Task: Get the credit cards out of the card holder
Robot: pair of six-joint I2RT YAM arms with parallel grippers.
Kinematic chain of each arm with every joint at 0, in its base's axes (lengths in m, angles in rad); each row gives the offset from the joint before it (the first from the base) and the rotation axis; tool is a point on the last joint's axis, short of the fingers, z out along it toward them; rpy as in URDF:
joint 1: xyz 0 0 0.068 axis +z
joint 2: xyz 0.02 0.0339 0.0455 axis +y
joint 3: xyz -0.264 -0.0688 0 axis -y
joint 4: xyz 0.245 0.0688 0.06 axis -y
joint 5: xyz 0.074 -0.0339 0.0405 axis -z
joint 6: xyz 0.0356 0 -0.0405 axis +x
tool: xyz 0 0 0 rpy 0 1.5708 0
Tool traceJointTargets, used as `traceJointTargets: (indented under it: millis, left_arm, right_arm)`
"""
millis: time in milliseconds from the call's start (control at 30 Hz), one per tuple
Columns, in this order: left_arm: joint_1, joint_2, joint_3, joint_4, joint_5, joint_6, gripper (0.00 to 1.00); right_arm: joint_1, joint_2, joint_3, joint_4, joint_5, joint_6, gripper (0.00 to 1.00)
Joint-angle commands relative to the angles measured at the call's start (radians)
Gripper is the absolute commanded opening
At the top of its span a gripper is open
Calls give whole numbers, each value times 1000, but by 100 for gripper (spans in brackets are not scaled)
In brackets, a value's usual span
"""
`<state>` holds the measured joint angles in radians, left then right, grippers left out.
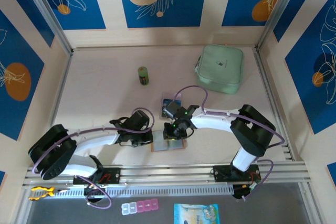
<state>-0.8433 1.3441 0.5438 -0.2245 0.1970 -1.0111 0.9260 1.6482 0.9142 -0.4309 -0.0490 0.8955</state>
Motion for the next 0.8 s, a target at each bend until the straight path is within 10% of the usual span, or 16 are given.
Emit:
traceJointTargets:
  millis: [0, 767]
  left_arm:
    - [-7, 15, 1, -2, -5, 26, 3]
    - [-5, 12, 1, -32, -19, 39, 3]
  right_arm:
    - [14, -24, 24, 4, -30, 8, 21]
    - [3, 18, 24, -58, 0, -11, 20]
